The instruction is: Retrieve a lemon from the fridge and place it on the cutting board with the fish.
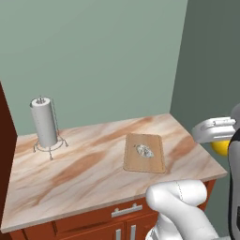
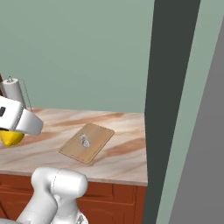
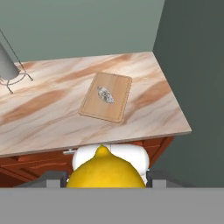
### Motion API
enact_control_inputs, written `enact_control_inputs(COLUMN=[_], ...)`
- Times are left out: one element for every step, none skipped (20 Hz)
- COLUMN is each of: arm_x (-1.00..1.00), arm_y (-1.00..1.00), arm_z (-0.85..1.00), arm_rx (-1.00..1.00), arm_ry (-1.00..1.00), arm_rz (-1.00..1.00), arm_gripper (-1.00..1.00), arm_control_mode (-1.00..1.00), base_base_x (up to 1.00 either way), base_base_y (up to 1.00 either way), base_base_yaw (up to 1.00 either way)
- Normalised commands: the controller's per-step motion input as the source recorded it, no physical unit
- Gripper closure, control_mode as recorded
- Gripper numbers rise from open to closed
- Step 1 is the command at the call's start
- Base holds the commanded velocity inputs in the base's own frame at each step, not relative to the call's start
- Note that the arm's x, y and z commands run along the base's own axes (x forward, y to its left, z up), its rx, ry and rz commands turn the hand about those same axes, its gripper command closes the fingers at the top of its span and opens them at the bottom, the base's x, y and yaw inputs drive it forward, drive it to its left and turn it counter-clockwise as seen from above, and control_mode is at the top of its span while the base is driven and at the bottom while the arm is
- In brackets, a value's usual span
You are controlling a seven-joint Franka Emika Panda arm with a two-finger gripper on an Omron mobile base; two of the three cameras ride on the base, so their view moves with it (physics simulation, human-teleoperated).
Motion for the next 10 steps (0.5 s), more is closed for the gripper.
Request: enact_control_inputs(arm_x=[0.0,0.0,0.0,0.0,0.0,0.0,0.0,0.0,0.0,0.0], arm_y=[0.0,0.0,0.0,0.0,0.0,0.0,0.0,0.0,0.0,0.0], arm_z=[0.0,0.0,0.0,0.0,0.0,0.0,0.0,0.0,0.0,0.0], arm_rx=[0.0,0.0,0.0,0.0,0.0,0.0,0.0,0.0,0.0,0.0], arm_ry=[0.0,0.0,0.0,0.0,0.0,0.0,0.0,0.0,0.0,0.0], arm_rz=[0.0,0.0,0.0,0.0,0.0,0.0,0.0,0.0,0.0,0.0], arm_gripper=[1.0,1.0,1.0,1.0,1.0,1.0,1.0,1.0,1.0,1.0], arm_control_mode=[1.0,1.0,1.0,1.0,1.0,1.0,1.0,1.0,1.0,1.0], base_base_x=[0.39,0.36,0.34,0.31,0.29,0.28,0.25,0.21,0.15,0.0], base_base_y=[0.0,0.0,0.0,0.0,0.0,0.0,0.0,0.0,0.0,0.0], base_base_yaw=[0.0,0.0,0.0,0.0,0.0,0.0,0.0,0.0,0.0,0.0])
